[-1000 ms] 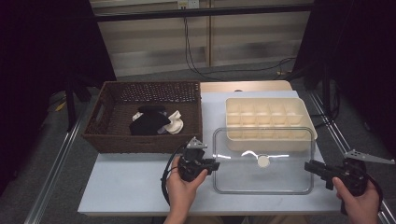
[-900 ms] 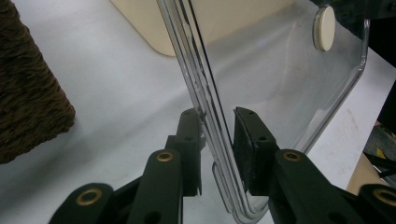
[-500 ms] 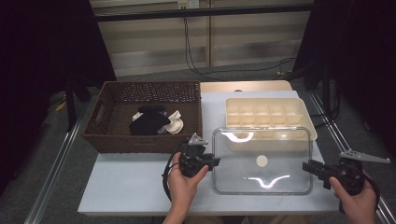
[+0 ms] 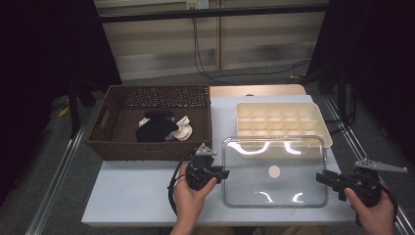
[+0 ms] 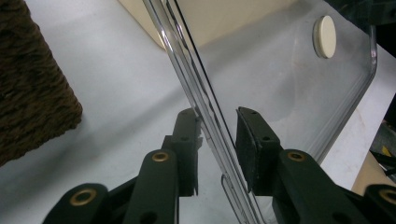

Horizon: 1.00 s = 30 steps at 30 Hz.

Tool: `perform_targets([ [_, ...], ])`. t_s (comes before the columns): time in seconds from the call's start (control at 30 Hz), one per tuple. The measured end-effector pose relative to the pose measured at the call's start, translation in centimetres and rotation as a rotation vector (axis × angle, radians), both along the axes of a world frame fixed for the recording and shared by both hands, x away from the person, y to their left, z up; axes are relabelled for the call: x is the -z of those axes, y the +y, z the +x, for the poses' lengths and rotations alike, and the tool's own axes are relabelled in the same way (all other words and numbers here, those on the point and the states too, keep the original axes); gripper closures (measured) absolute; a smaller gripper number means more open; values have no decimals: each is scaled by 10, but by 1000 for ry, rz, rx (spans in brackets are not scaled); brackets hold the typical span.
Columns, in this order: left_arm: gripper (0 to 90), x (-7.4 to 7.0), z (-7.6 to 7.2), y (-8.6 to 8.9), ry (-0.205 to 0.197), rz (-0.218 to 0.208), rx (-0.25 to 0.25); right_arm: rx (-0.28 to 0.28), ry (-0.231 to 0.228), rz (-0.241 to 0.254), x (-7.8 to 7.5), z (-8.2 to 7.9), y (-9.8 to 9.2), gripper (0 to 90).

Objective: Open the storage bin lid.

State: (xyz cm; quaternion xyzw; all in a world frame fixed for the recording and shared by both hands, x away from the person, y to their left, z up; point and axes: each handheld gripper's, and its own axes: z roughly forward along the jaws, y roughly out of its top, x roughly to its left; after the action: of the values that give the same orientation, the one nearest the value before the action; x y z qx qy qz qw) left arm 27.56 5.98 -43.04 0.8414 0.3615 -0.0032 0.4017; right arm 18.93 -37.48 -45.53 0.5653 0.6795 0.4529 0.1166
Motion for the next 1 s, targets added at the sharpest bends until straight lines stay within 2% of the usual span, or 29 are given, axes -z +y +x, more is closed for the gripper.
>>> perform_targets([
  [0.23, 685, 2, -5, 1, 4, 2, -4, -9, 12, -2, 1, 0, 2, 580],
  [0.43, 671, 6, -1, 0, 6, 10, -8, -8, 15, -14, 3, 1, 3, 574],
  [0.53, 664, 6, 3, -1, -22, 10, -22, -9, 17, -20, 3, 2, 3, 574],
  [0.63, 660, 7, 8, -1, -24, 5, -34, -10, 16, -30, 2, 2, 4, 571],
  [0.87, 669, 5, 15, -3, -23, -15, -33, -6, -20, -58, 1, 5, 5, 549],
  [0.97, 674, 3, 15, -3, -22, -16, -24, 2, -27, -32, -3, 9, 3, 504],
  [1.0, 674, 2, 14, -4, -23, -14, -26, 2, -25, -36, -3, 9, 3, 505],
])
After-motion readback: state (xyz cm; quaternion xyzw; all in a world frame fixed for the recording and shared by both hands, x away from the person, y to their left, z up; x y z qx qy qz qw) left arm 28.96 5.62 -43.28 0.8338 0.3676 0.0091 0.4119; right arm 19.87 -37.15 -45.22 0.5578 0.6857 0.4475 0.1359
